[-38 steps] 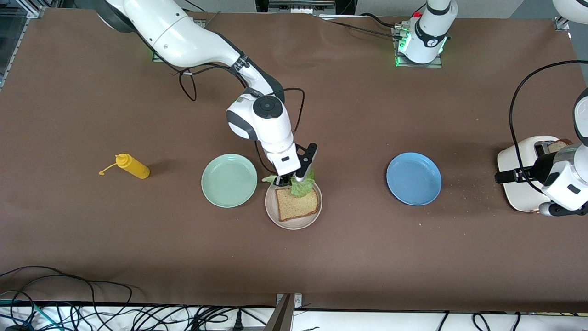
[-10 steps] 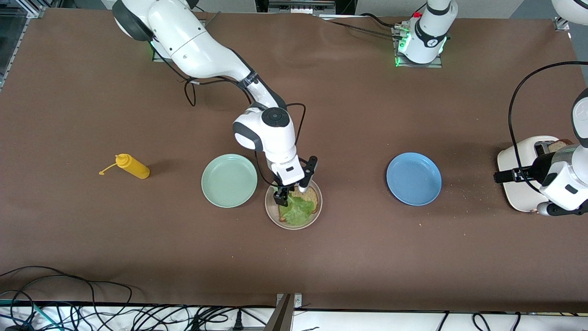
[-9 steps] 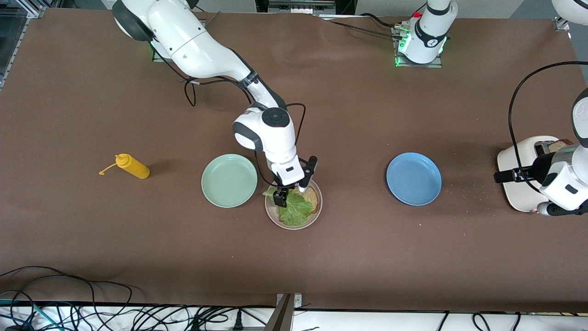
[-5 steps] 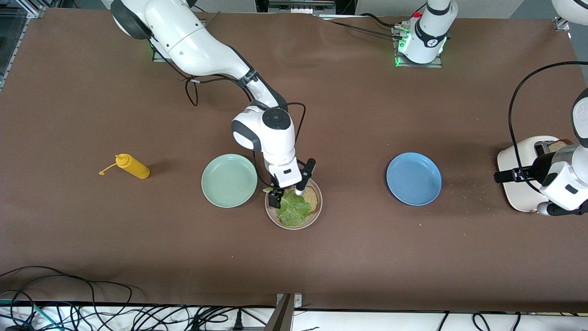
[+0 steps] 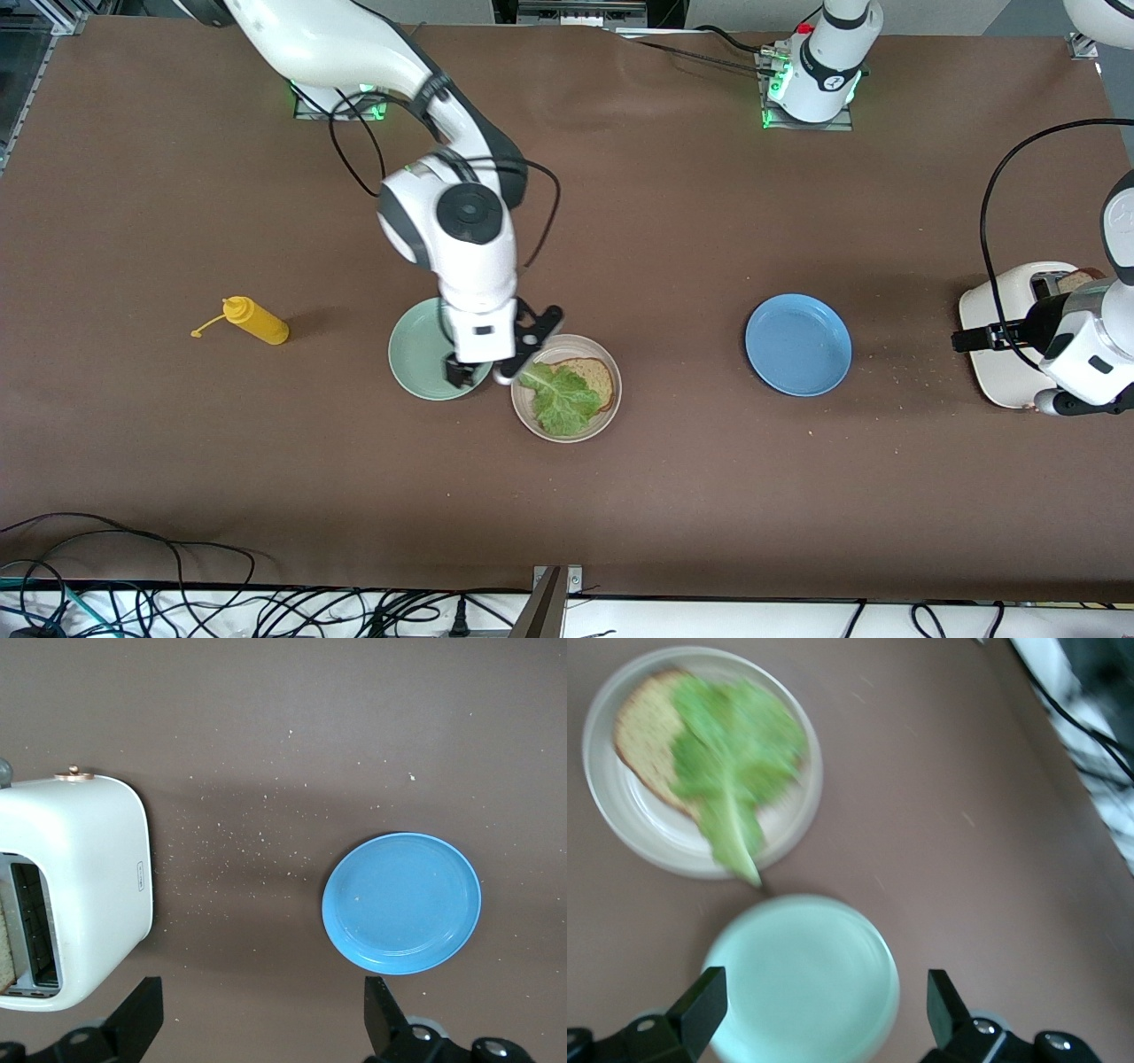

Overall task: Make sandwich on beige plate with both arms
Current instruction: 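Raise the right gripper and move it toward the yellow bottle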

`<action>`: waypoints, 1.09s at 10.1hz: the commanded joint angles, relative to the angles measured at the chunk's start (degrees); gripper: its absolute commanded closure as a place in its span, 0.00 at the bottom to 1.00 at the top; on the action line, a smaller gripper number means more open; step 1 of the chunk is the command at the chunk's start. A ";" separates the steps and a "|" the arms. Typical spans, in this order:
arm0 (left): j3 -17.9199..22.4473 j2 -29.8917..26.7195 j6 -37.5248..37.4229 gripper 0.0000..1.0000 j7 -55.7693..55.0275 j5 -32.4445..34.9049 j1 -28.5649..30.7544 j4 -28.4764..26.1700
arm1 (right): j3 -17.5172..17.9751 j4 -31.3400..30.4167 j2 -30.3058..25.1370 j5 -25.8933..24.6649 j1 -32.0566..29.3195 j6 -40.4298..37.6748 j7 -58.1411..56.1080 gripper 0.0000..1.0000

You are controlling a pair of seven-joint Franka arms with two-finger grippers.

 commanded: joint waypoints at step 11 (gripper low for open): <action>0.11 -0.81 -0.79 0.00 0.21 1.86 -0.09 -0.66 | -27.41 -10.20 -16.26 33.49 -24.64 -21.38 -37.99 0.00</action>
